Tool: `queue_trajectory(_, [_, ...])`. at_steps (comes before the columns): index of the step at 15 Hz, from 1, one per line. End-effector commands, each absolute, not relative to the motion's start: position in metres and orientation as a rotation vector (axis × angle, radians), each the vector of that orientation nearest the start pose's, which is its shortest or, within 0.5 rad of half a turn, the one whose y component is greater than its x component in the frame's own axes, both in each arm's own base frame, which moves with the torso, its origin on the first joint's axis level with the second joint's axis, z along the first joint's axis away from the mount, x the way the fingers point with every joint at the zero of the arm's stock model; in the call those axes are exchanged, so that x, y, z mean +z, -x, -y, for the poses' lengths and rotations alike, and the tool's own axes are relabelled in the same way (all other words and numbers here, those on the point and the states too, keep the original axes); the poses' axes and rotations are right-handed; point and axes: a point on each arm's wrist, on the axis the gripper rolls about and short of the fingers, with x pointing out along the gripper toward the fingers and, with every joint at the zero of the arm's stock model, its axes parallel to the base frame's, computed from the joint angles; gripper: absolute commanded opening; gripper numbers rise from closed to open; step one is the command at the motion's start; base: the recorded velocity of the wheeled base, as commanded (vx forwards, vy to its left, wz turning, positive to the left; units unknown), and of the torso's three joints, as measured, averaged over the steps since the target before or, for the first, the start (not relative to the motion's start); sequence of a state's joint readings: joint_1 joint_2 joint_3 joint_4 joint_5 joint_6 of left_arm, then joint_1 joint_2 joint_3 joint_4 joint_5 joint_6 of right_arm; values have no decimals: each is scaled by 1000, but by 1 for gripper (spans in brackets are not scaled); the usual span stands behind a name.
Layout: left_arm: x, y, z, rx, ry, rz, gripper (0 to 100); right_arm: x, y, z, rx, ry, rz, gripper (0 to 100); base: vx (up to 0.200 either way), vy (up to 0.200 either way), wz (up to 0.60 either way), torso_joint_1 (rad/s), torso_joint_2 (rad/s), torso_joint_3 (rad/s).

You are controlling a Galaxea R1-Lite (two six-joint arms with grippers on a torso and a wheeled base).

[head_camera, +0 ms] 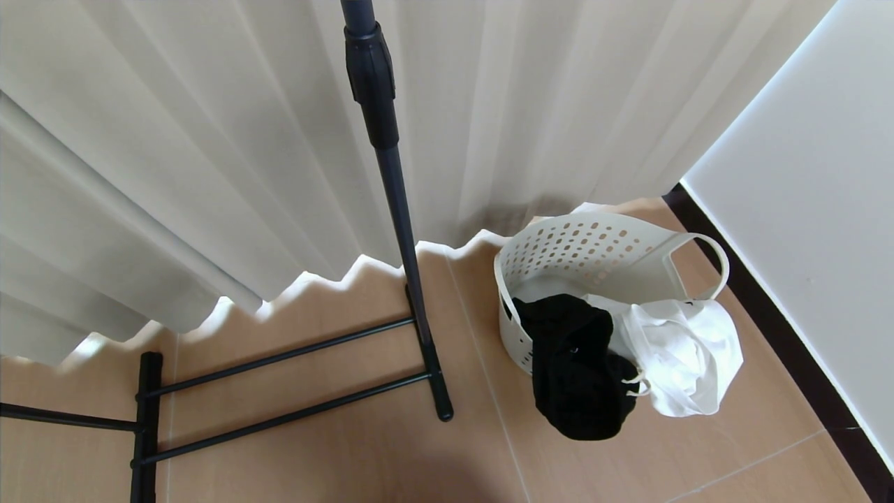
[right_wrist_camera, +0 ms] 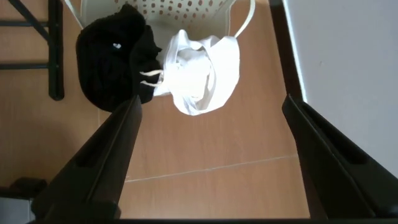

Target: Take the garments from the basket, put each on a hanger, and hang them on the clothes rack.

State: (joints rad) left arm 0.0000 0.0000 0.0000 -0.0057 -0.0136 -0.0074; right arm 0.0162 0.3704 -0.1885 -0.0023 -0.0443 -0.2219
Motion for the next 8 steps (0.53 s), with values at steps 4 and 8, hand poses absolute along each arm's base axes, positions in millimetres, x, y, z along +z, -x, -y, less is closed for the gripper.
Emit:
queue_trajectory(4, [76,23,0,-14,8,6,100,153,-28,-3,133,289,-244,100,0,0,0,0,0,0])
queue_trajectory(8, [76,23,0,-14,8,6,100,170,-61,-13,245,379,-335,100,0,0,0,0,0,0])
